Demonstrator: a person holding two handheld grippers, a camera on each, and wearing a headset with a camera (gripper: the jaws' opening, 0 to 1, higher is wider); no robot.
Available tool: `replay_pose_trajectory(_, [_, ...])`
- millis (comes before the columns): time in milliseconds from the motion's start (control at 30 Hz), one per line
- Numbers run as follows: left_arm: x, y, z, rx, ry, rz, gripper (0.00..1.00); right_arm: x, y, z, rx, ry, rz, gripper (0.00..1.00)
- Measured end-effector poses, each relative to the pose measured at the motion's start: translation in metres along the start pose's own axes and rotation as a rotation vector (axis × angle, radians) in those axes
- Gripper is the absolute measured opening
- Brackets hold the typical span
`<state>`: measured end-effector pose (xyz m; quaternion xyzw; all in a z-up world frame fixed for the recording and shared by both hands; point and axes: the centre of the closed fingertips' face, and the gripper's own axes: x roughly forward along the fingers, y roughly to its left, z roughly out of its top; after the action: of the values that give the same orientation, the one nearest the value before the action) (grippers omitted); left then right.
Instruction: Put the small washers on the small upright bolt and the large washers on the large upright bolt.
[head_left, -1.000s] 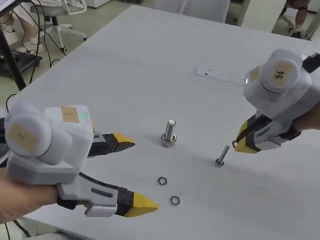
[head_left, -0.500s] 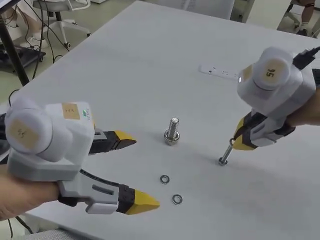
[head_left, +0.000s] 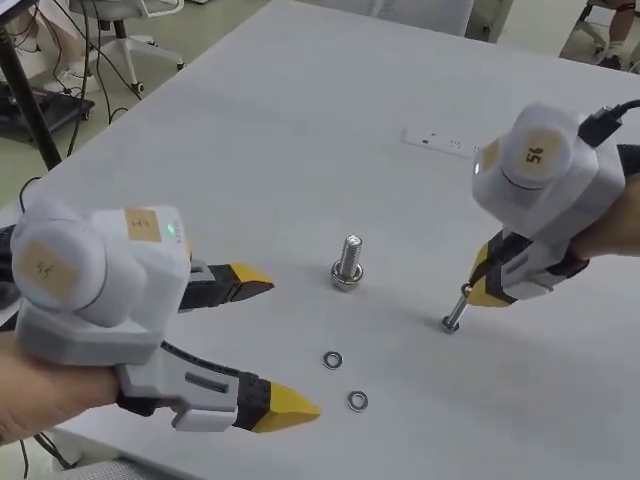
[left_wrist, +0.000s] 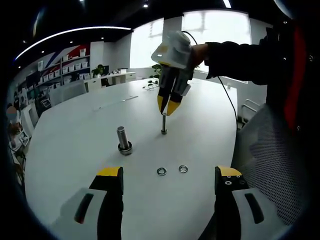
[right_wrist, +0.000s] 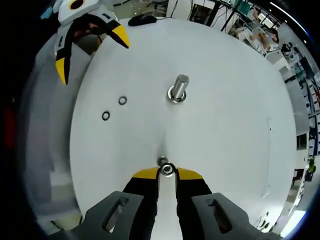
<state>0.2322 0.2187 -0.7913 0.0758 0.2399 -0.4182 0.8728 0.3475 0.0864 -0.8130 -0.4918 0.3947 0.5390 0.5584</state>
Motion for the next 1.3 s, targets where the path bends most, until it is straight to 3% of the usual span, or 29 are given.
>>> replay_pose_trajectory(467, [0.0,0.001,-0.002,-0.008,0.003,0.002,0.74,0.013,0.004,-0.002,0.005,0.01,0.025,0.13])
replay_pose_trajectory(933, [0.0,0.002,-0.003,-0.012,0.009,0.007,0.74,0.04,0.009,-0.007,0.012,0.027,0.053,0.13])
replay_pose_trajectory(1300, [0.001,0.002,-0.003,-0.015,0.009,0.008,0.74,0.047,0.011,-0.008,0.012,0.027,0.063,0.13])
